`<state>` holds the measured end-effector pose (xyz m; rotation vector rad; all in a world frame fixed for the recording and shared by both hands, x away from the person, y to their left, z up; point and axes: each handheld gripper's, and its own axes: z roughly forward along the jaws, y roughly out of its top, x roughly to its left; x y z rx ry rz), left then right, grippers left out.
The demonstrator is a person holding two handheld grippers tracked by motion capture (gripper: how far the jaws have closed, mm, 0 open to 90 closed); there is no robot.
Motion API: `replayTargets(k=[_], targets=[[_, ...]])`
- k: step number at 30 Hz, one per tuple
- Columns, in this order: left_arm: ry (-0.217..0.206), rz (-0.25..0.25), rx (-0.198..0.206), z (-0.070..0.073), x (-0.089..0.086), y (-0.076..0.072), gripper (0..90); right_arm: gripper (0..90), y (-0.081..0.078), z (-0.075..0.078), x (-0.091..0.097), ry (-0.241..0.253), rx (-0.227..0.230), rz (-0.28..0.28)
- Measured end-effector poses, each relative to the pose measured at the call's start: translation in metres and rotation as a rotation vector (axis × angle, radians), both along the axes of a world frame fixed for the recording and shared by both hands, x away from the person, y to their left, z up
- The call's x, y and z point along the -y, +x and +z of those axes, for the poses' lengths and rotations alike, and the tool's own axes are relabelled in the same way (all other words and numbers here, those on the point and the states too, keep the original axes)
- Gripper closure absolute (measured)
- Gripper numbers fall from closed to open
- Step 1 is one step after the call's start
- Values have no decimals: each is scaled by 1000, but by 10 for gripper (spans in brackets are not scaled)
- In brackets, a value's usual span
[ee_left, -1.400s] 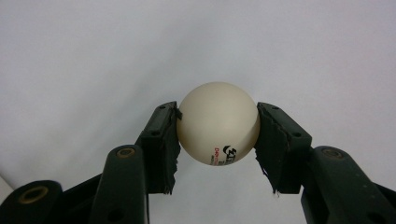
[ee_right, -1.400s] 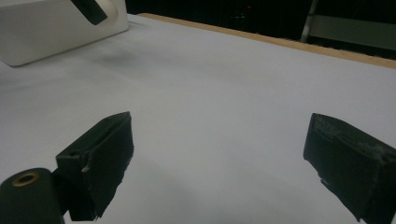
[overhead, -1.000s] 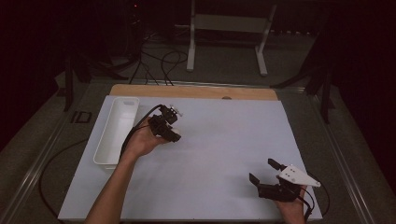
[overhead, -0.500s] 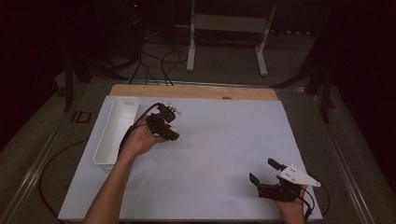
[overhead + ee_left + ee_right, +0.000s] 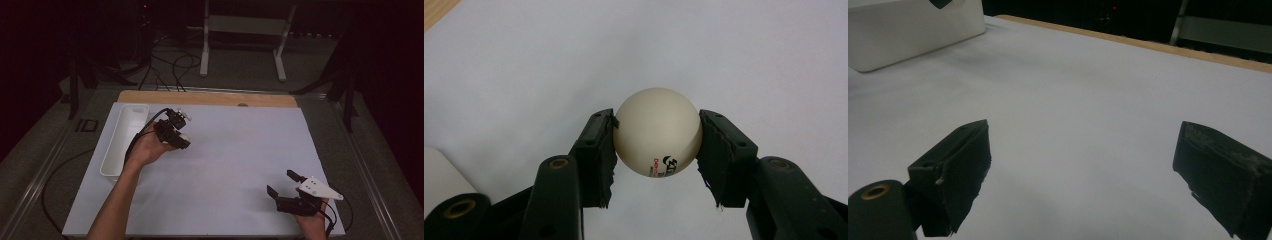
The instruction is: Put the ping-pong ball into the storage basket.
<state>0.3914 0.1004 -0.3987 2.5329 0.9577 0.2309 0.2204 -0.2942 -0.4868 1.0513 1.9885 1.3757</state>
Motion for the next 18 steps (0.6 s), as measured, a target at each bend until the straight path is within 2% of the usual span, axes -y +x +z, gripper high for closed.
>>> replayTargets(k=[18], targets=[[2,14,7,9,-8,2,515,79,0,0,1,6,3,2]])
